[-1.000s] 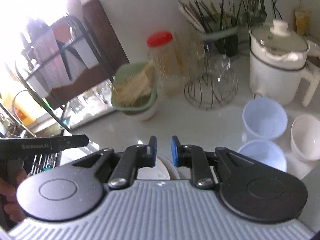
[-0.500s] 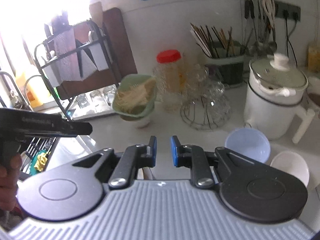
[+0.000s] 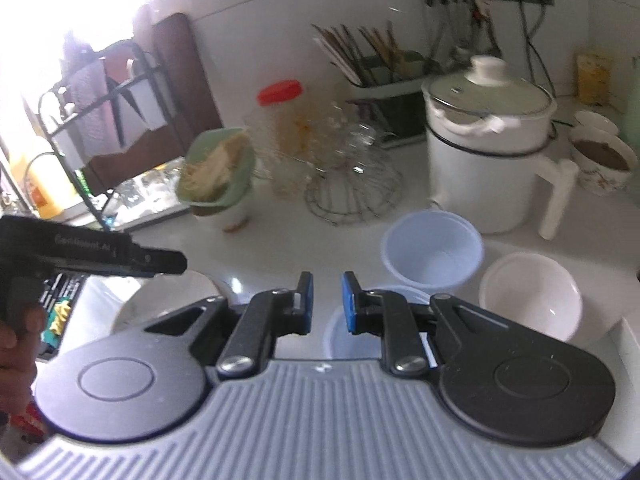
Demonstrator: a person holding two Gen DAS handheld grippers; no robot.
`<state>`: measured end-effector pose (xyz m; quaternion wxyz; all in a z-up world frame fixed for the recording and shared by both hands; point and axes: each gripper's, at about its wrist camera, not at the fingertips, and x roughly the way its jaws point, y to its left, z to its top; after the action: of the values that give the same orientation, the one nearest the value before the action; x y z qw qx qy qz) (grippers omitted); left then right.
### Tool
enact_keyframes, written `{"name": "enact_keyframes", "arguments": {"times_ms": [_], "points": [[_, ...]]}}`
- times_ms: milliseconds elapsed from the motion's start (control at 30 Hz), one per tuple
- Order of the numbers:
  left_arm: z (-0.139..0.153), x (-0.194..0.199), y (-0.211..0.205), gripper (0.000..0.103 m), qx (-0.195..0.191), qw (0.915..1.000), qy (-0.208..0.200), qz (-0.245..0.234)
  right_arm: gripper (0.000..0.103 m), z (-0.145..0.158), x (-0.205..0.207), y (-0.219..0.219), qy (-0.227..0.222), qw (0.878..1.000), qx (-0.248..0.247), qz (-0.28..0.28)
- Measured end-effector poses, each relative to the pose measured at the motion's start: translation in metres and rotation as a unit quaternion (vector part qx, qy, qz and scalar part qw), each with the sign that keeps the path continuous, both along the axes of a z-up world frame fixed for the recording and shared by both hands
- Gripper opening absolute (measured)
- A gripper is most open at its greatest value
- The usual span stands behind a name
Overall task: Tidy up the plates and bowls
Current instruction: 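Move both grippers over to the light-blue plastic bowl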
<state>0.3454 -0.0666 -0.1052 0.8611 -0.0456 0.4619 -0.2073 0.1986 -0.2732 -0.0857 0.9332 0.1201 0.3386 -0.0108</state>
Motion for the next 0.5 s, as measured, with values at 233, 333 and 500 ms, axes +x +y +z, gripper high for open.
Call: {"name": "enact_keyframes", "arguments": {"times_ms": [233,333,500], "points": [[-0.012,-0.007,-0.03,0.064,0.014,0.9997,0.003,-0.018,0.02,-0.017,-0.016,-0.026,0.02,0.999,-0.002,-0.031],[-0.023,-0.007,-0.04,0.066,0.008,0.9996,0.004,-0.027,0.028,-0.026,-0.02,-0.036,0.033,0.998,0.008,-0.046],[-0.049,0.003,-0.057,0.066,-0.027,0.9989,0.035,-0.018,0.039,-0.045,-0.023,-0.046,0.047,0.997,0.015,-0.054]]}}
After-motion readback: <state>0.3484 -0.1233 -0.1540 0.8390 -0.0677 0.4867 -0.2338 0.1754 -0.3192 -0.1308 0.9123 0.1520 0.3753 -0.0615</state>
